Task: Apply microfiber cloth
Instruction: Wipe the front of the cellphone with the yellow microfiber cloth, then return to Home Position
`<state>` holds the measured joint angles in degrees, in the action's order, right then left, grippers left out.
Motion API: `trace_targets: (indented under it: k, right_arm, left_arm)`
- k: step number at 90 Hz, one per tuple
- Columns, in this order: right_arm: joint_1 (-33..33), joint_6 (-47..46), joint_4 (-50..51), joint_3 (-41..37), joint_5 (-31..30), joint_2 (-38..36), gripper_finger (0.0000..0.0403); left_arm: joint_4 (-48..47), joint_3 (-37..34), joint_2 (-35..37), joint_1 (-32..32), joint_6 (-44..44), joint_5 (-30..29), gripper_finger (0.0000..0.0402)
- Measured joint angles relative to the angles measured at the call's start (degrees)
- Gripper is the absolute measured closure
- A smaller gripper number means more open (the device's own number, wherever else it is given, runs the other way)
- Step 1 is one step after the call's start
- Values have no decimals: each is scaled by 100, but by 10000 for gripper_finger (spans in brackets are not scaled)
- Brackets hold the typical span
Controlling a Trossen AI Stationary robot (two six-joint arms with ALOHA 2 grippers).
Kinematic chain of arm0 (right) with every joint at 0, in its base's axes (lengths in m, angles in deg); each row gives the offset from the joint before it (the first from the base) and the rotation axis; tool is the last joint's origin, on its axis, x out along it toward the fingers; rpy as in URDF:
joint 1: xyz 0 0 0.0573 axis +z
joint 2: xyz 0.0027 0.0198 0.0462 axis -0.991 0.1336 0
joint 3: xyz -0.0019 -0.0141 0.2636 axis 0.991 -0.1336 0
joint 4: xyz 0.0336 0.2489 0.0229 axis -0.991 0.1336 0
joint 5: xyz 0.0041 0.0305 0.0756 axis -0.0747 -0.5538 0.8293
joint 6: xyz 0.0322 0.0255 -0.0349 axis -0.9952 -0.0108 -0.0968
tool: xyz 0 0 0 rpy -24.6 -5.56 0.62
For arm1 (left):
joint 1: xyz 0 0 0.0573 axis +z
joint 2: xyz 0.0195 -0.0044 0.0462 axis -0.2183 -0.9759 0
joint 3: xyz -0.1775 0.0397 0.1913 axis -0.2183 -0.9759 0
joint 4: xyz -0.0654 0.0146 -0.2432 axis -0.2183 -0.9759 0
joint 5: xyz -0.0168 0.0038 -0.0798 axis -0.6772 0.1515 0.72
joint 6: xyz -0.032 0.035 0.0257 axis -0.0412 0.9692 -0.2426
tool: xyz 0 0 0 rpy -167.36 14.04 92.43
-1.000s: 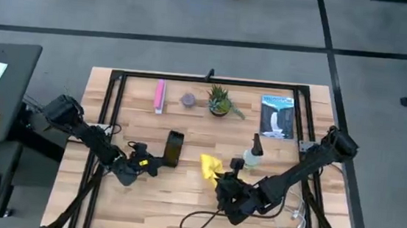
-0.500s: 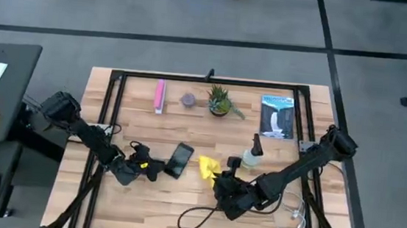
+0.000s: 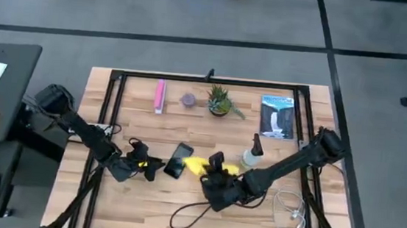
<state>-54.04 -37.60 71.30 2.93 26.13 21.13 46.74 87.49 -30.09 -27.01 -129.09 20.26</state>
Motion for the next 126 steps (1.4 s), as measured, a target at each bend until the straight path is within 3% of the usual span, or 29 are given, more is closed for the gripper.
trace_targets:
  k: [7,17,32,41,58,75,88,104,126]
  right_arm:
    - [-79,156,0,-2,173,17,403]
    - [-190,-211,56,11,1241,188,403]
    - [-164,-632,-272,-9,2190,970,400]
    - [-154,-1038,-459,-9,2462,1297,385]
    - [-485,-1694,-361,-2,4091,1209,317]
    - [-771,-1503,-139,-8,5354,691,223]
    - [-774,-1316,13,-9,5550,92,175]
    - [-636,-984,28,-7,5310,-1004,165]
    - [-766,-774,728,-7,5089,-2459,187]
  left_arm:
    - [8,0,1,0,15,-7,272]
    - [-9,0,0,0,15,-12,272]
    - [-3,4,0,0,23,-17,272]
    - [3,4,0,0,41,-20,272]
    - [8,7,2,0,30,-18,272]
    - [120,7,4,0,232,-83,272]
    - [643,82,9,8,1065,-599,272]
    - [1125,354,291,163,2607,-600,272]
    - [1043,527,1688,650,4101,419,272]
